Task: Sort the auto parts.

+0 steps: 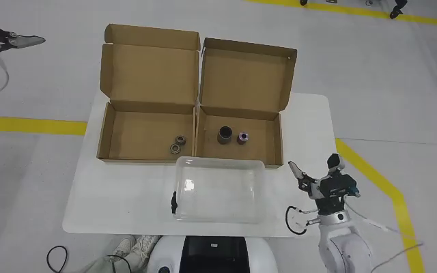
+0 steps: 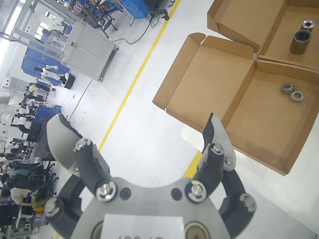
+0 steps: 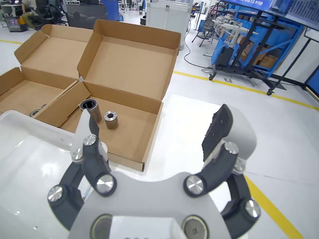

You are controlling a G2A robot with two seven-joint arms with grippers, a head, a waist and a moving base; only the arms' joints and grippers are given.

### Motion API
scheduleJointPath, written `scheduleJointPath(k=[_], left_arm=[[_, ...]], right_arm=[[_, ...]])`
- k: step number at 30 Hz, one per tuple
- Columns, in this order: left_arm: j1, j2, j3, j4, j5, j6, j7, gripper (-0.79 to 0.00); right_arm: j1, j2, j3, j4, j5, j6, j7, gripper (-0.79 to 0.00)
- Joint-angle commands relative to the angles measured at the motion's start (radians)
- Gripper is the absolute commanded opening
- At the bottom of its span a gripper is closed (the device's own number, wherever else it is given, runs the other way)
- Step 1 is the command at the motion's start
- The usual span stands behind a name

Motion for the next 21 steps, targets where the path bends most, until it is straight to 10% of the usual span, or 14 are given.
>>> scheduleJointPath(k=[1, 21], left_arm=[[0.000, 0.000, 0.000, 0.000, 0.000, 0.000, 0.000, 0.000], [0.000, 0.000, 0.000, 0.000, 0.000, 0.000, 0.000, 0.000]], right_arm=[[-0.019, 0.000, 0.006, -0.018, 0.000, 0.013, -0.004, 0.000], [-0.062, -0.001, 0.015, -0.037, 0.023, 0.049, -0.045, 0.000]])
